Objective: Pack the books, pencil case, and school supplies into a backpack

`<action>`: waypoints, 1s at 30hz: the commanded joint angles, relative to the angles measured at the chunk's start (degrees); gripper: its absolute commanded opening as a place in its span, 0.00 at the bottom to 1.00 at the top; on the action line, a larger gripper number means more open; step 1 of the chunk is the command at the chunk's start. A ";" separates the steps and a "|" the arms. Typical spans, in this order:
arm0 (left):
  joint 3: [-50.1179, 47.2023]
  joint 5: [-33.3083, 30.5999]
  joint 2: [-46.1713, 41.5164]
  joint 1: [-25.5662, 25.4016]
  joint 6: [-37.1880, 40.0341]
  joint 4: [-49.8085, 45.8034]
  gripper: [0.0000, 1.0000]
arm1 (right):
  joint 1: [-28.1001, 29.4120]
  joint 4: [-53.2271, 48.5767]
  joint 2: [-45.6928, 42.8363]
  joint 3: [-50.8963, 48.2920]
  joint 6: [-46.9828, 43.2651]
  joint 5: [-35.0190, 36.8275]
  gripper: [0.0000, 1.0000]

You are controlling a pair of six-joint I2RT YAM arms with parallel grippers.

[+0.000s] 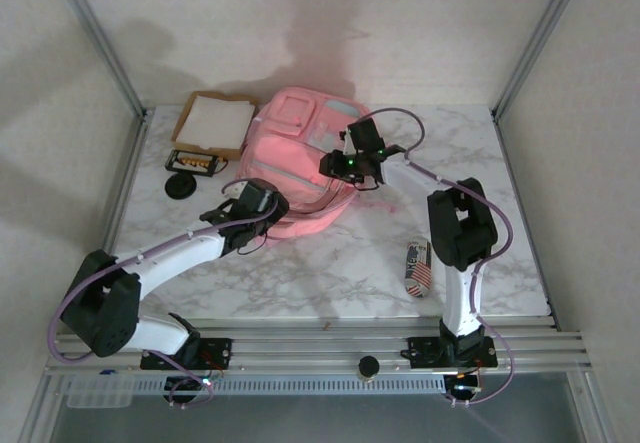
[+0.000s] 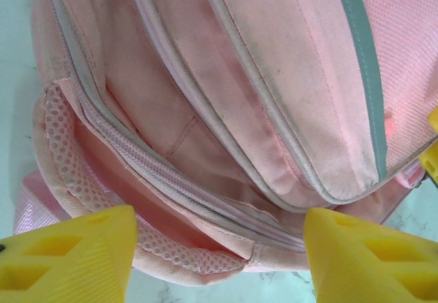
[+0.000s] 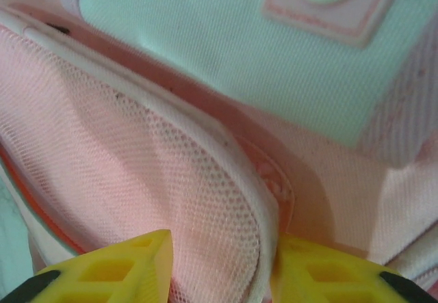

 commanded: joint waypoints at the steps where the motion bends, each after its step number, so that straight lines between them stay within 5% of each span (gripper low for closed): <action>1: 1.99 -2.20 0.82 -0.67 1.31 -2.29 0.65 | -0.39 1.58 2.36 3.65 -0.10 0.35 0.35; 10: 3.49 -0.36 -0.61 -3.10 -1.00 -2.05 0.64 | 1.10 4.83 -3.30 0.59 3.03 -4.98 0.00; 16: 4.60 -0.93 -1.36 -6.38 -5.88 -1.94 0.63 | 1.46 14.44 -9.77 -6.51 12.84 -10.42 0.00; 21: 0.48 -0.68 -1.01 -8.31 -12.04 3.31 0.49 | 1.72 23.23 -15.37 -14.66 21.40 -11.09 0.00; 25: 0.33 -6.66 0.80 -6.02 -10.28 -1.38 0.42 | 2.30 26.06 -20.07 -20.87 24.80 -6.58 0.00; 30: -1.31 -6.64 1.67 -0.77 -2.60 6.87 0.36 | 3.77 29.55 -24.04 -28.05 28.46 -1.77 0.00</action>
